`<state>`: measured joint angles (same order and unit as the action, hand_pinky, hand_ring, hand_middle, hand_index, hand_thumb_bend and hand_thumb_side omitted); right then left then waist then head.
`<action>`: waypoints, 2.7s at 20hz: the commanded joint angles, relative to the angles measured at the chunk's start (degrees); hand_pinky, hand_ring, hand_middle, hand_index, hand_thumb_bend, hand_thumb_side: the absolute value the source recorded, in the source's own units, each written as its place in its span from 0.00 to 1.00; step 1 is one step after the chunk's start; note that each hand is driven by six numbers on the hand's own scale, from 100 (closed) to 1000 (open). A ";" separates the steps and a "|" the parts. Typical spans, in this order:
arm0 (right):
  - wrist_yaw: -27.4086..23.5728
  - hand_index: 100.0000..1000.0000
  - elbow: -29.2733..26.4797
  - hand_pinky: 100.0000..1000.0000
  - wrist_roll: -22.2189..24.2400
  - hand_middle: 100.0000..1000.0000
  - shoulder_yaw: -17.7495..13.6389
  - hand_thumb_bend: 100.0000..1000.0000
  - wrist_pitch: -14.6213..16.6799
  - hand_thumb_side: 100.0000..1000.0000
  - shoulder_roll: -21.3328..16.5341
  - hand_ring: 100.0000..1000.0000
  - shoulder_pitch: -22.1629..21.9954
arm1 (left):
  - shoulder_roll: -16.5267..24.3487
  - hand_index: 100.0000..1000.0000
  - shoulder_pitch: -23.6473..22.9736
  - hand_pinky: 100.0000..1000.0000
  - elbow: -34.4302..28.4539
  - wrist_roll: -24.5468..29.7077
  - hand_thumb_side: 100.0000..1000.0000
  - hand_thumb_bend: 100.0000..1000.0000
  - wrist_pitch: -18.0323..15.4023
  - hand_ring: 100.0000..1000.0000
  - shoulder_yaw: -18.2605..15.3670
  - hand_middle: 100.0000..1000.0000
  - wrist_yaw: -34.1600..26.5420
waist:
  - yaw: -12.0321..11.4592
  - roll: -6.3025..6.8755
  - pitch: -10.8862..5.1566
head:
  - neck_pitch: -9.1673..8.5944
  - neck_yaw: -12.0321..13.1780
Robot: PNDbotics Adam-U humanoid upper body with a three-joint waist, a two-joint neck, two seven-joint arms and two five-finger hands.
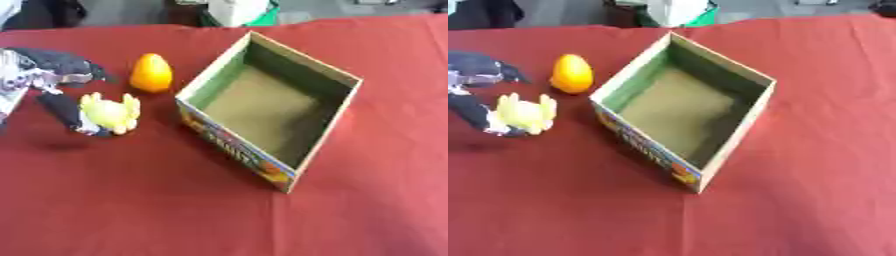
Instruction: Pick up objects on the table and place them in the box.
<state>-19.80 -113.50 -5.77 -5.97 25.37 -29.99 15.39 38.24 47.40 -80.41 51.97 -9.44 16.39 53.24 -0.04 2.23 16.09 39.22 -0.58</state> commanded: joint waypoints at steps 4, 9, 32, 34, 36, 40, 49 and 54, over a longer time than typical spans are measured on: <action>0.31 0.92 -1.09 0.66 0.07 0.74 -0.50 0.00 -0.15 1.00 -0.95 0.93 0.41 | 0.98 1.00 0.94 0.82 -0.38 0.00 0.54 0.53 0.14 0.87 -0.65 0.90 0.09 | -0.12 -0.11 -1.04 | -0.18 -0.04; 0.29 0.92 -1.09 0.66 0.07 0.74 -0.52 0.00 -0.16 1.00 -0.95 0.93 0.45 | 0.86 1.00 0.99 0.82 -0.26 0.00 0.55 0.53 0.12 0.87 -0.55 0.91 0.11 | -0.08 -0.07 -0.95 | 0.45 0.14; 0.74 0.92 -1.09 0.66 0.74 0.74 -0.26 0.00 -0.12 1.00 -0.45 0.93 1.32 | -2.35 0.99 3.50 0.80 9.98 0.00 0.49 0.50 -0.89 0.86 -0.95 0.89 5.09 | 1.28 -0.02 1.15 | -2.20 2.07; 0.74 0.92 -1.09 0.66 0.77 0.74 -0.27 0.00 -0.09 1.00 -0.39 0.93 1.35 | -2.58 0.97 3.59 0.79 10.29 0.00 0.46 0.41 -1.01 0.85 -1.15 0.86 5.42 | 1.37 -0.06 1.24 | -2.32 2.10; 0.73 0.92 -1.09 0.66 0.77 0.74 -0.28 0.00 -0.11 1.00 -0.33 0.93 1.31 | -2.72 0.94 3.61 0.77 10.21 -0.16 0.42 0.33 -1.03 0.82 -1.33 0.83 5.19 | 1.38 -0.09 1.33 | -2.29 2.10; 0.71 0.92 -1.09 0.66 0.83 0.74 -0.27 0.00 -0.25 1.00 -0.18 0.93 1.25 | -2.84 0.84 3.58 0.69 9.95 -1.49 0.33 0.18 -0.58 0.74 -1.58 0.74 4.36 | 1.31 -0.14 1.38 | -2.13 2.09; 0.73 0.92 -1.09 0.66 0.75 0.74 -0.37 0.00 -0.33 1.00 -0.01 0.93 1.02 | -2.57 0.62 3.47 0.51 9.02 -7.69 0.05 0.00 1.38 0.54 -1.88 0.50 5.63 | 1.26 -0.30 1.24 | -2.04 1.97; 0.79 0.92 -1.09 0.66 0.62 0.74 -0.50 0.00 -0.33 1.00 -0.02 0.93 0.68 | -2.19 0.54 3.65 0.45 8.20 -12.53 0.07 0.00 2.97 0.48 -2.29 0.44 8.10 | 1.09 -0.36 0.92 | -1.67 1.35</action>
<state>-19.40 -113.50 -5.06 -5.97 25.14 -28.98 15.76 34.27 50.00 -70.93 40.53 -6.81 14.98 60.62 1.08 2.01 18.33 37.68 1.02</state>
